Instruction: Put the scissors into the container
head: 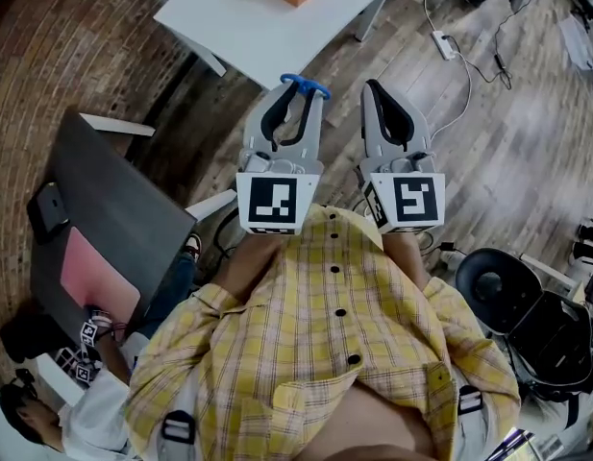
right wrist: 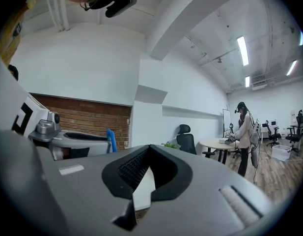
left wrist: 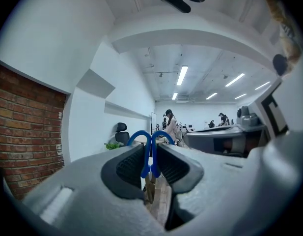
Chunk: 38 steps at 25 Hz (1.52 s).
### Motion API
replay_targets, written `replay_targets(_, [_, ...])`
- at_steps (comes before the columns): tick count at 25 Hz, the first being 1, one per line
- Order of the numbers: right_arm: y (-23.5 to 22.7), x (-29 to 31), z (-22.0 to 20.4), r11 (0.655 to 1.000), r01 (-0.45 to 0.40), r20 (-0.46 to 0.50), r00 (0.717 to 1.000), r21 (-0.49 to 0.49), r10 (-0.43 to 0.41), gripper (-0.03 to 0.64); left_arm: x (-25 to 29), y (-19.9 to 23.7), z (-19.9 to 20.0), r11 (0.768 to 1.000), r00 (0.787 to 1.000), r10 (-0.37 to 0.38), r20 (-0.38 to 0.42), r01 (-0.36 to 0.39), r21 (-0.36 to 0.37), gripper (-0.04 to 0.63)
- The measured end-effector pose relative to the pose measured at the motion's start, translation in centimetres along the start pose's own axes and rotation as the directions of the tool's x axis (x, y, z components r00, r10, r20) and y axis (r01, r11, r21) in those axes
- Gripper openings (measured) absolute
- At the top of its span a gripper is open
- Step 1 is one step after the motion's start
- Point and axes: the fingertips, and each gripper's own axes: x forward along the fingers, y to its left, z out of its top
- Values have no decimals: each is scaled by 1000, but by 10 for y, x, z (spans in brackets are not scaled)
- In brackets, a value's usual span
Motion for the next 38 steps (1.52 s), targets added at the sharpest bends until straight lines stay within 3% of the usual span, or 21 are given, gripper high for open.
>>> replay_targets(6, [-4,64,6,999,51,-15,999,9,-51,5,43,53,8,999,999,-34,23,34,-12,89])
replay_targets(10, [-5,96,9,997,82,-22,996,9,-82,5,64,78,3,998,997,-70,-16,70,3,89])
replay_targets(18, [-7,132,11,993,114,-36,993,-14,-115,5,93,101,8,994,994,-108,15,109,-21,89])
replay_targets(22, [-18,145,6,993,121,-44,992,-10,-121,5,107,106,-3,994,993,-112,-39,112,-12,89])
replay_targets(38, [-98,262,4,998,-59,-12,998,16,59,5,232,139,-2,997,996,60,-66,-57,45,89])
